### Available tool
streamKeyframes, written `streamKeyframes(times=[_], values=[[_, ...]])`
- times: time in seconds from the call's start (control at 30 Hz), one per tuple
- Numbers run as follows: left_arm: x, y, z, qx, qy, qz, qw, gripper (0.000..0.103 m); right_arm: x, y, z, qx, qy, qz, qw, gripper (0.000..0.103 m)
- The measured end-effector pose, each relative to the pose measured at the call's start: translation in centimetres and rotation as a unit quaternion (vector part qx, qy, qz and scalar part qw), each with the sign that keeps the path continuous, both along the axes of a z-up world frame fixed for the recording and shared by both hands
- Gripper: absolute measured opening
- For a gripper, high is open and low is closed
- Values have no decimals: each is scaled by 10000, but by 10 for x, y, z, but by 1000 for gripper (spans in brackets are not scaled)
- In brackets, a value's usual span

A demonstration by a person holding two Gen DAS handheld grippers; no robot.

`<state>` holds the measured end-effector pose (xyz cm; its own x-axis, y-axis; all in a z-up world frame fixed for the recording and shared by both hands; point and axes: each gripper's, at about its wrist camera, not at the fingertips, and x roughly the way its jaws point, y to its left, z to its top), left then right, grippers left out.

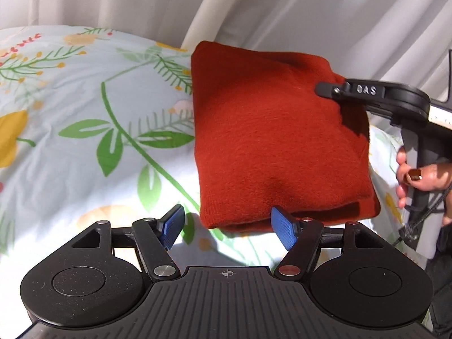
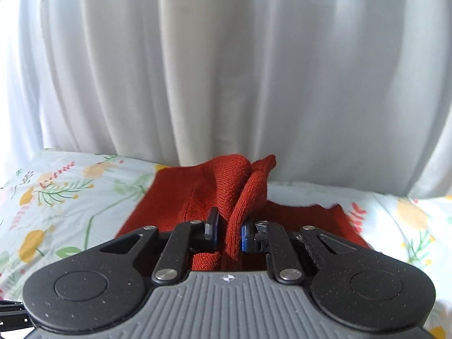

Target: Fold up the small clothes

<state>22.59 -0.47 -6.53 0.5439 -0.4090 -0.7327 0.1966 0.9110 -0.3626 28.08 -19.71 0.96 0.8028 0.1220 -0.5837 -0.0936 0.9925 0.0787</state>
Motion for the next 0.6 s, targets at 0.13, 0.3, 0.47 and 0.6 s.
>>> streamKeyframes(times=[0.13,0.3,0.47,0.6], values=[[4,-7,-3,47,0,57,10000,74,-5,-19,-14,-156,114,-207,9996,13],[1,-5,1,-19,-20,4,10000,73,-9,-57,-43,346,605,-791,9944,23],[-6,3,15,-407,-207,-21,9990,73,-54,-103,-52,2826,857,-914,9510,55],[2,4,21,-538,-268,282,9978,74,-80,-101,-77,3870,1258,-626,9113,59]])
